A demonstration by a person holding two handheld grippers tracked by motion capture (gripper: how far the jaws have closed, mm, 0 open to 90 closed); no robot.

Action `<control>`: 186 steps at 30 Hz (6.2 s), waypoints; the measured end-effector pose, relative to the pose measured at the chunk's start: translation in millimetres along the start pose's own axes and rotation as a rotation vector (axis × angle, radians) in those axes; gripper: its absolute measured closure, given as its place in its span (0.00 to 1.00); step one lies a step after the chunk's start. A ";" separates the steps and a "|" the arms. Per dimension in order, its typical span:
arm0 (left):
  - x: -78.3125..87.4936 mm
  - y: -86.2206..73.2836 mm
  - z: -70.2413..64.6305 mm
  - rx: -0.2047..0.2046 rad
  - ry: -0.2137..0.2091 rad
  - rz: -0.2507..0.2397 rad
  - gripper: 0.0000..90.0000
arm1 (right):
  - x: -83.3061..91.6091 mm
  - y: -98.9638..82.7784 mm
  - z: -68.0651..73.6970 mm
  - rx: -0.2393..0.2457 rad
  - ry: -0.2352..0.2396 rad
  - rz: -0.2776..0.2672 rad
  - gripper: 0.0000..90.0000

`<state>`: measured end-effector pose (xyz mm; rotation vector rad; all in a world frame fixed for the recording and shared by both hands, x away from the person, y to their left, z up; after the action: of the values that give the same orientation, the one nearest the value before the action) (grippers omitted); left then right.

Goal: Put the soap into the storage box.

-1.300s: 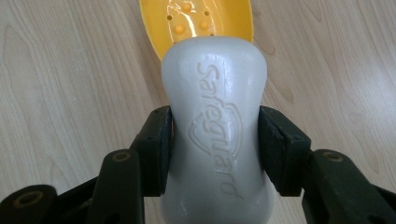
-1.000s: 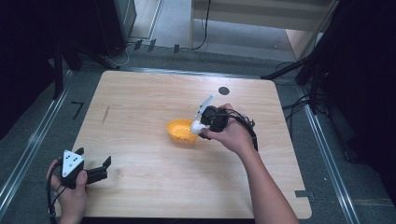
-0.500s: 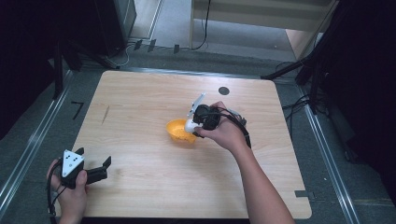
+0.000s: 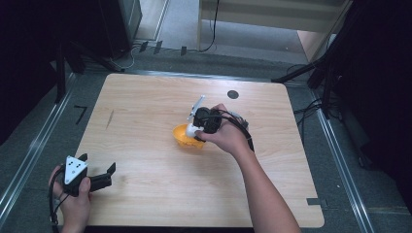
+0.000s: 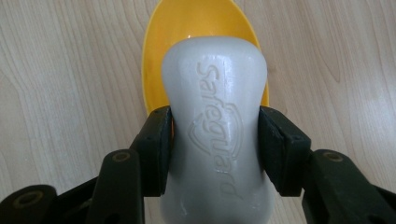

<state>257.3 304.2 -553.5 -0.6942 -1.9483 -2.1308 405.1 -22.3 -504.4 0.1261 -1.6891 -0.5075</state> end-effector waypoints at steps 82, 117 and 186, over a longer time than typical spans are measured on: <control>0.4 0.0 -0.4 -0.003 -0.003 -0.003 0.00 | 5.2 -24.0 -8.2 -0.134 0.037 -0.040 0.33; 0.6 0.0 -0.1 -0.001 0.001 -0.003 0.00 | 17.7 -105.3 -4.9 -0.317 -0.040 -0.090 0.03; 0.2 0.0 -0.8 -0.011 0.011 0.000 0.00 | 34.5 -252.4 42.1 -0.602 -0.196 -0.322 0.05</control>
<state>256.9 303.5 -553.5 -0.6830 -1.9324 -2.1425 307.7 -249.9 -577.5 -0.0966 -1.6389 -1.2819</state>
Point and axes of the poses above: each handheld gripper's, and its own axes: x roughly backward along the jaws, y roughly out of its top, z roughly to its left, the point moved 7 cm from there along -x, roughly forward along the jaws
